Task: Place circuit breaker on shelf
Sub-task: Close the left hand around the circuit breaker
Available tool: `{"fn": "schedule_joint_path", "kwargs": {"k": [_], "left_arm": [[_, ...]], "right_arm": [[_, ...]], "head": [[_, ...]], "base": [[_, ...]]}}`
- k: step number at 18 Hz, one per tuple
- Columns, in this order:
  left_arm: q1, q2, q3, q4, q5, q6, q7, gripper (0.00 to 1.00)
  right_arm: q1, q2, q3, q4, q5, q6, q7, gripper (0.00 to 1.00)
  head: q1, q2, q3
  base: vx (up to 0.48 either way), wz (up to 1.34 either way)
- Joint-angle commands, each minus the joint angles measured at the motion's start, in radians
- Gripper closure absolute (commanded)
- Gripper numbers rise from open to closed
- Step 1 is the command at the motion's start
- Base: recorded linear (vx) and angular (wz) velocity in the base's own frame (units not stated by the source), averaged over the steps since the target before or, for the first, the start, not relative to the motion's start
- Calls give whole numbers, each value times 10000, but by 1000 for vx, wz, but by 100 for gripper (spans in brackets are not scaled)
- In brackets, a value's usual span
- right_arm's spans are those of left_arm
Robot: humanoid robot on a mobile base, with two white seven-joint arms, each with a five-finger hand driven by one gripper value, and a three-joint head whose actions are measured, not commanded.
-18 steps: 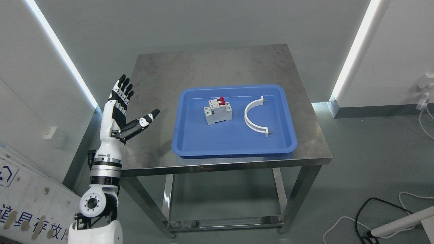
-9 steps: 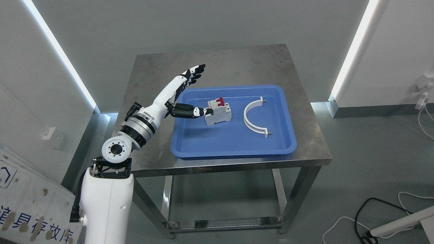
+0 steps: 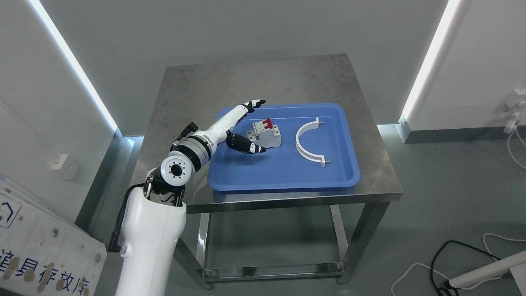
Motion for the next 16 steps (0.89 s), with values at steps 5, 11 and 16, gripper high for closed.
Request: {"fn": "schedule_joint_path", "kwargs": {"k": [5,11,16], "left_arm": [[-83,33,-459,1023,-1054,-377,421,28],[-145,33,-30,1436,-1084,-1235,652,57],[-160,33,246,1621,-1130,-1971,820,80]], "right_arm": [[153,-175,0,0,-10,-334,-8,0],[153,-175,0,0,-10,-334,-8,0],[153,-175,0,0,5,-334,-8,0]], "head": [[0,0,0],[0,0,0],[0,0,0]], "base": [[0,0],[0,0],[2,-6]]}}
